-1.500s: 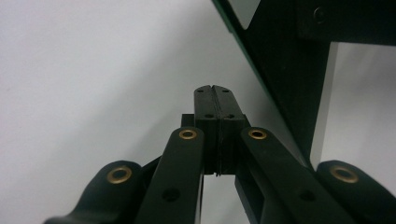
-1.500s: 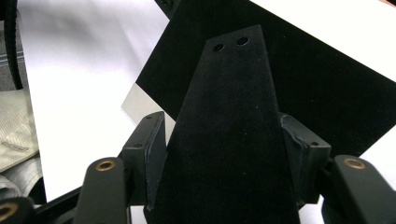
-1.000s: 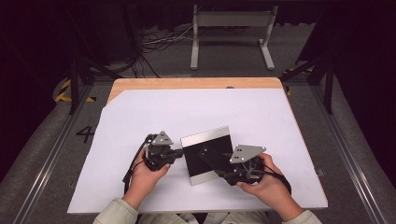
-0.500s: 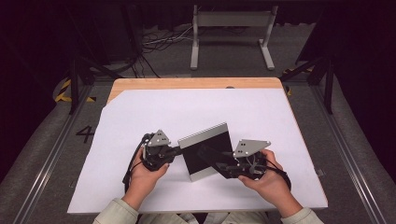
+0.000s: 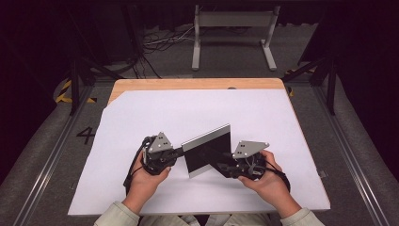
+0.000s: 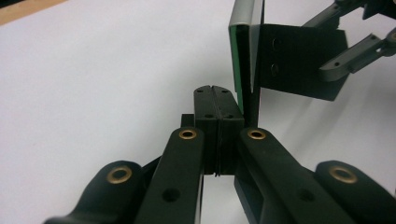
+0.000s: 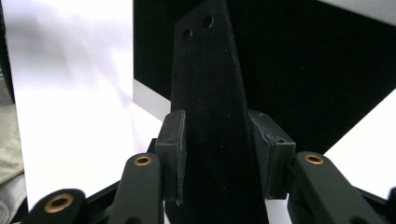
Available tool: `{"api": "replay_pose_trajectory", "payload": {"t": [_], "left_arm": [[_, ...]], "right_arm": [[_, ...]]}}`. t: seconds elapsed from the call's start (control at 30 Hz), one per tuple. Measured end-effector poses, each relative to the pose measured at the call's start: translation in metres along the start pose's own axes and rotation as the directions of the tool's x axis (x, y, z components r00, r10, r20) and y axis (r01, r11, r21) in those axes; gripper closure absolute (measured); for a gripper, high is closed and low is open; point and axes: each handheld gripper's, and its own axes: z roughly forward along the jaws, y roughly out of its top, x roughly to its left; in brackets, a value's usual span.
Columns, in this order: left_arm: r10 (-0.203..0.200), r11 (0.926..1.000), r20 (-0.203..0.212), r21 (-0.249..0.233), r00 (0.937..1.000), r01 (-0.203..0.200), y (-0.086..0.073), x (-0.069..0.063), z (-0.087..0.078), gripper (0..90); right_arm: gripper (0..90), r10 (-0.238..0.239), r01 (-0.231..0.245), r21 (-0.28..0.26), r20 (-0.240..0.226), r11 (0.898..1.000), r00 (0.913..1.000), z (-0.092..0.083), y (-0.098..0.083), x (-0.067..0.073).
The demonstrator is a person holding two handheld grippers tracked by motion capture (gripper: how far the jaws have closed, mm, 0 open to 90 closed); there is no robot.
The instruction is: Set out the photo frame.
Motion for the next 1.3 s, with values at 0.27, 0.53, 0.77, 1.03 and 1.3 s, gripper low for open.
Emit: {"api": "replay_pose_trajectory", "payload": {"t": [0.27, 0.53, 0.77, 1.03, 1.3], "left_arm": [[0.041, 0.9992, 0.018, -0.001, 0.9990, -0.041, 0.001, -0.008, -0.002, 90.0], [0.068, 0.9977, 0.041, -0.004, 0.9968, -0.068, 0.000, -0.016, -0.005, 90.0], [0.076, 0.9971, 0.058, -0.001, 0.9955, -0.076, -0.002, -0.018, -0.006, 90.0], [0.089, 0.9959, 0.051, 0.011, 0.9947, -0.090, -0.005, -0.020, -0.005, 90.0], [0.064, 0.9978, 0.042, 0.012, 0.9970, -0.065, -0.008, -0.014, -0.006, 90.0]], "right_arm": [[59.9, -0.017, 0.017, 0.013, 0.022, 1.000, 0.9996, 0.002, -0.004, 0.000], [60.3, -0.043, 0.042, 0.022, 0.043, 0.999, 0.9982, 0.001, -0.009, 0.004], [60.3, -0.058, 0.057, 0.027, 0.052, 0.998, 0.9969, 0.001, -0.011, 0.006], [61.9, -0.068, 0.066, 0.042, 0.054, 0.997, 0.9962, -0.001, -0.017, 0.010], [62.3, -0.067, 0.064, 0.055, 0.052, 0.996, 0.9964, -0.002, -0.021, 0.013]]}}
